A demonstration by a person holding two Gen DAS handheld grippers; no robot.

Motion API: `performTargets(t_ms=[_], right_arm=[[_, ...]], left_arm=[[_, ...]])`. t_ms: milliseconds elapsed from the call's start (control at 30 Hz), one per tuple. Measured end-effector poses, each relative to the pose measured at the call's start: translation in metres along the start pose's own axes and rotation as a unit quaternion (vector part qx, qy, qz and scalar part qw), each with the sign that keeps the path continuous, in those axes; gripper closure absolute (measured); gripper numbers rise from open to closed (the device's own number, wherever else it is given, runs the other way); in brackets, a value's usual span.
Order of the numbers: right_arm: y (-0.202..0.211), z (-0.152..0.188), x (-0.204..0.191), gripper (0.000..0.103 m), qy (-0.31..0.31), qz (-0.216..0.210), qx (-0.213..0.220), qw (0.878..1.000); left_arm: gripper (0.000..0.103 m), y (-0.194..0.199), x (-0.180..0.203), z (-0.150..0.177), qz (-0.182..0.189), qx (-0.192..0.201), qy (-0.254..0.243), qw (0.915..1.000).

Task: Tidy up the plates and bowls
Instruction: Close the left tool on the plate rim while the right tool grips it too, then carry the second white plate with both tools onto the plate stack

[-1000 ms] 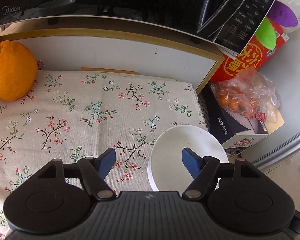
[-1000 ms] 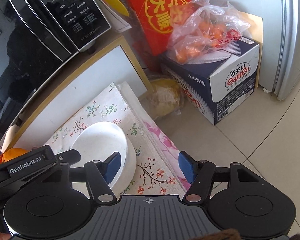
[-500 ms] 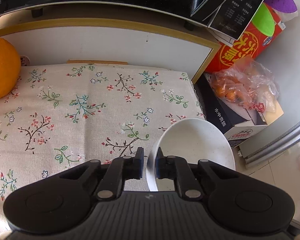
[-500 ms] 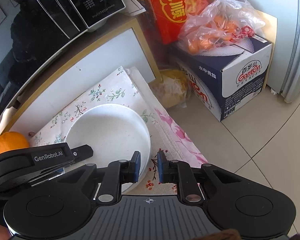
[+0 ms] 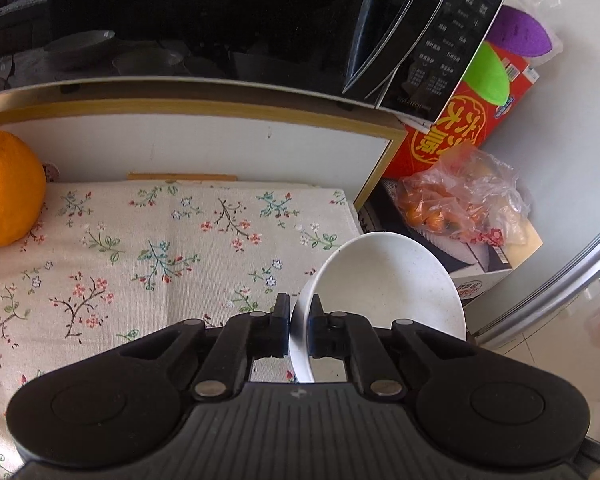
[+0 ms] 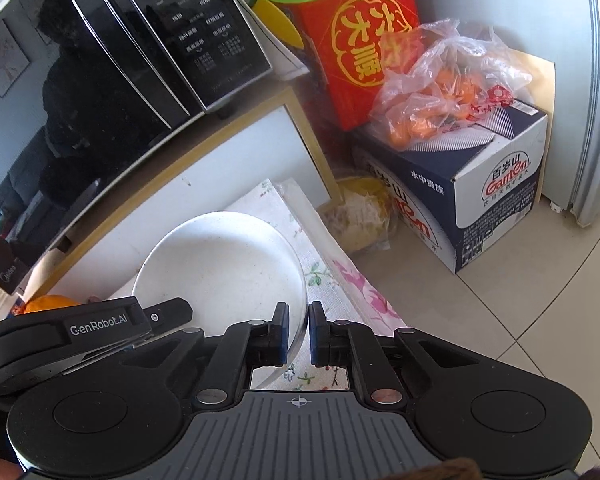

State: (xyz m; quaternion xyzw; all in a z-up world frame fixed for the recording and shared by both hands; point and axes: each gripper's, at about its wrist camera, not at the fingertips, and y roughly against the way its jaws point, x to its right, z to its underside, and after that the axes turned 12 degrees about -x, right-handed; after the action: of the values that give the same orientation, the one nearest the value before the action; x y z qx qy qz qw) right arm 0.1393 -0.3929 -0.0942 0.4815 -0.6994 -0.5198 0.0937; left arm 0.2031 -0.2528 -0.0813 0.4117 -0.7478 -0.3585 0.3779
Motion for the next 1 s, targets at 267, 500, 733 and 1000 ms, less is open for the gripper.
performTargets(t_ms=[267,500,733,1000], right_arm=[[0.029,0.0,-0.009,0.094,0.018,-0.02,0.046,0.999],[0.049,0.001,-0.014,0.094,0.025,-0.051,0.062,0.996],[0.067,0.004,-0.019,0.094,0.038,-0.061,0.061,0.996],[0.091,0.025,-0.024,0.095,0.079,-0.068,0.031,0.994]], left_arm=[[0.095,0.03,0.006,0.002,0.007,0.04,-0.007,0.9991],[0.095,0.053,0.003,0.008,0.006,0.057,-0.006,0.9984],[0.095,0.069,0.004,0.018,0.005,0.06,0.002,0.9982],[0.095,0.092,0.0,0.05,-0.005,0.053,0.019,0.9984]])
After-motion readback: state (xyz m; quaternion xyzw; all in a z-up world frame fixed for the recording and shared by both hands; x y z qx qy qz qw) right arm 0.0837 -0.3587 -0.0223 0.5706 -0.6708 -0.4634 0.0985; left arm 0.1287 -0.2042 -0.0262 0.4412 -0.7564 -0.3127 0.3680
